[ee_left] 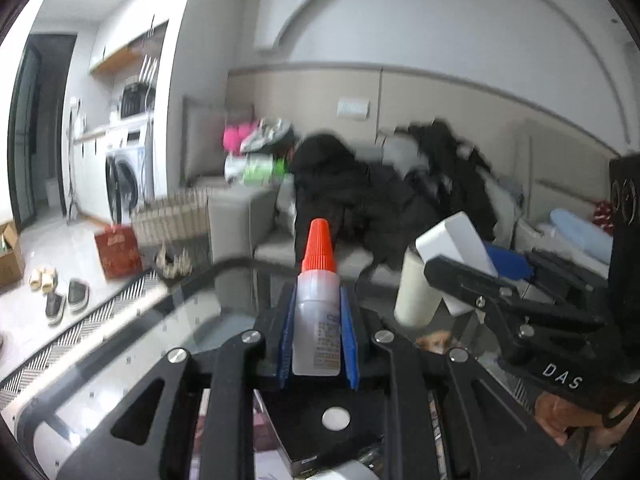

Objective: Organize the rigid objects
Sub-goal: 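Lift the glue bottle and charger and carry both over the black box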

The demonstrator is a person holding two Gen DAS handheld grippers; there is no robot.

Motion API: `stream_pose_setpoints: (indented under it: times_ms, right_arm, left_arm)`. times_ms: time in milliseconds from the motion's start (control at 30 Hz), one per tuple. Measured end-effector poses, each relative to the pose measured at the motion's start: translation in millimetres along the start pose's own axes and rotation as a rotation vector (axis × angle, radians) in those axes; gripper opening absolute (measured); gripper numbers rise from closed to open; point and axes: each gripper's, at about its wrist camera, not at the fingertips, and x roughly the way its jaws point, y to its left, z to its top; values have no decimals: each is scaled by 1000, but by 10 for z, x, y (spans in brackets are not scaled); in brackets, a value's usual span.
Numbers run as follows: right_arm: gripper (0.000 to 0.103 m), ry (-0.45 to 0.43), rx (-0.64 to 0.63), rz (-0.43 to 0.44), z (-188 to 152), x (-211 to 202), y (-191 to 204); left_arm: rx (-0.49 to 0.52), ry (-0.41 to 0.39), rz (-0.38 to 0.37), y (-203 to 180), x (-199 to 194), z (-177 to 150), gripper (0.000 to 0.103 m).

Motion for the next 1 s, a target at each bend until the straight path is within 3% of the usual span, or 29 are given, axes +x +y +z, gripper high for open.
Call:
stream_pose_setpoints:
  times_ms: [300, 500, 733, 1000]
  right_arm:
    - [45, 195, 65, 20, -269, 740, -239]
    - [45, 409, 119, 65, -501, 1203, -391]
    - [44, 563, 109, 69, -744, 1405, -368]
    - [44, 670, 114, 83, -876, 1296, -221]
  left_arm:
    - [0, 194, -3, -129, 566, -246, 18]
    - [-3, 338, -16, -136, 839, -420, 19]
    - [26, 445, 11, -183, 955, -621, 19]
    - [116, 489, 27, -176, 928, -641, 19]
